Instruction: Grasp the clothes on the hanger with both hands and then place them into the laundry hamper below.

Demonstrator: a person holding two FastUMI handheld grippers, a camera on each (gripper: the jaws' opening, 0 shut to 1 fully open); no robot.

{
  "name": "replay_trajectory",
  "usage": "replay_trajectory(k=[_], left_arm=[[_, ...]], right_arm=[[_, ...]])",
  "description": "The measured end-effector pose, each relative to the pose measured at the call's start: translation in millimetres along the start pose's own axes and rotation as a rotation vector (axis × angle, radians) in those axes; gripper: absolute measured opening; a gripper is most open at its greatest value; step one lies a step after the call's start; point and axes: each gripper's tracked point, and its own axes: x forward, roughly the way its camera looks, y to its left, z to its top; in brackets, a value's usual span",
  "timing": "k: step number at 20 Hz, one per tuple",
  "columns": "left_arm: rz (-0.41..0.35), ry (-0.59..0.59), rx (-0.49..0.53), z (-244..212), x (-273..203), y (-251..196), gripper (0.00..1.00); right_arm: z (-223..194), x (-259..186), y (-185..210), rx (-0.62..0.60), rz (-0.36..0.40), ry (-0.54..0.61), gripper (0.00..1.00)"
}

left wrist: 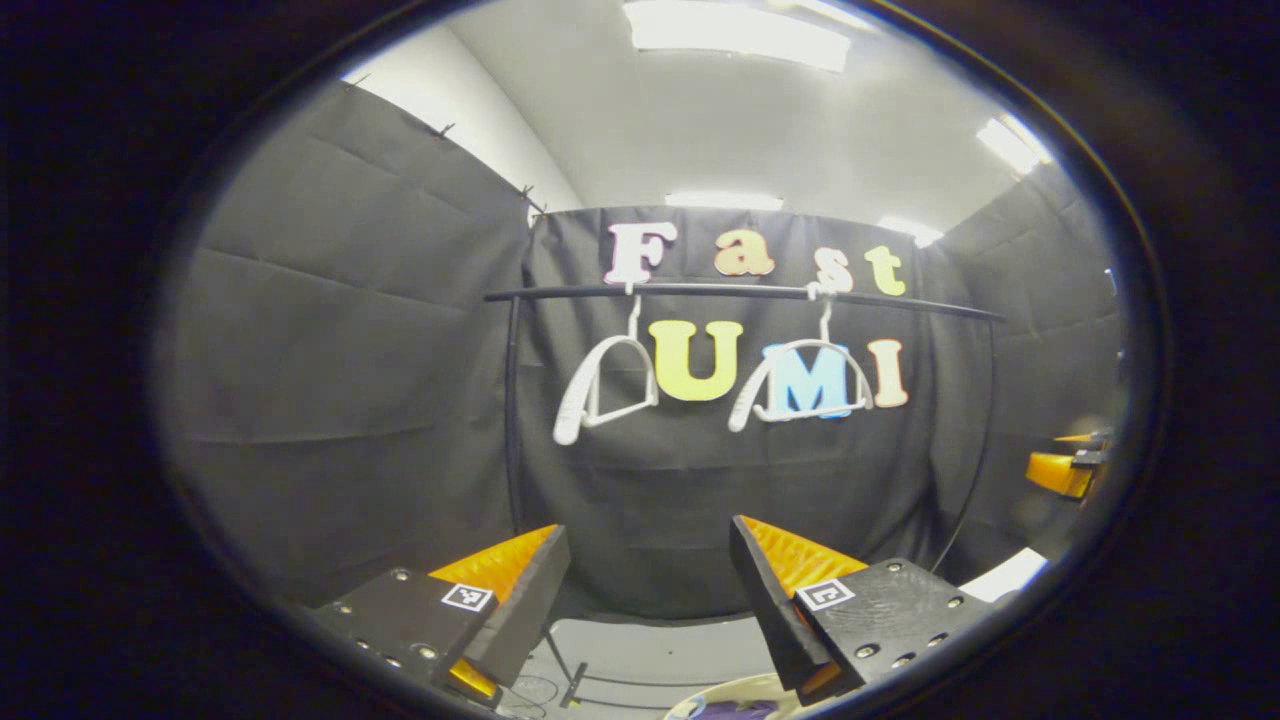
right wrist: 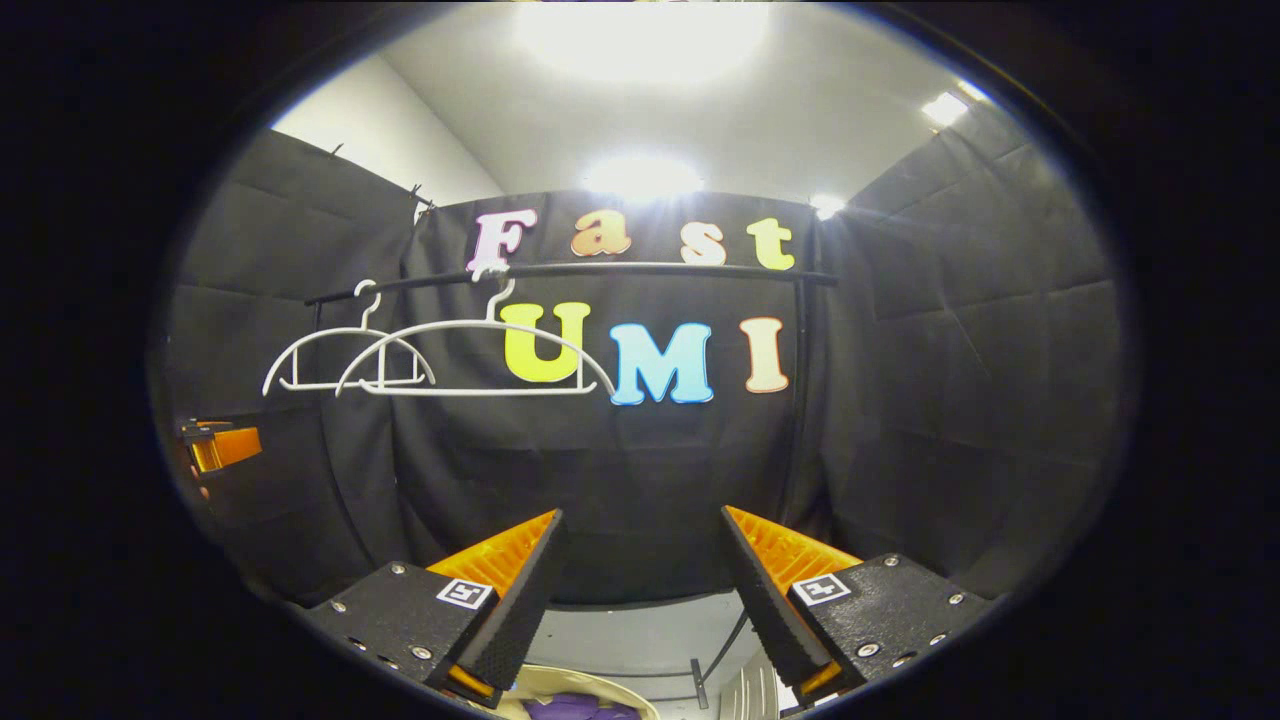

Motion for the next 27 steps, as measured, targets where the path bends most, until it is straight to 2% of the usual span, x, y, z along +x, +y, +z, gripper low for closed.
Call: replay_trajectory(k=[6, 10, 27], left_arm=[[0.065, -0.036, -0.007, 19.0, -11.7, 29.2, 0.98], [0.067, -0.062, -0.006, 27.9, -19.0, 30.8, 0.97], [0.072, -0.083, -0.005, 33.3, -23.4, 26.6, 0.97]], right_arm=[[23.4, -4.2, -7.8, 0.04, -0.056, -0.094, 0.93], [22.7, -19.1, -27.7, 0.053, -0.089, -0.1, 0.91], [16.9, -24.8, -28.2, 0.08, -0.096, -0.099, 0.93]])
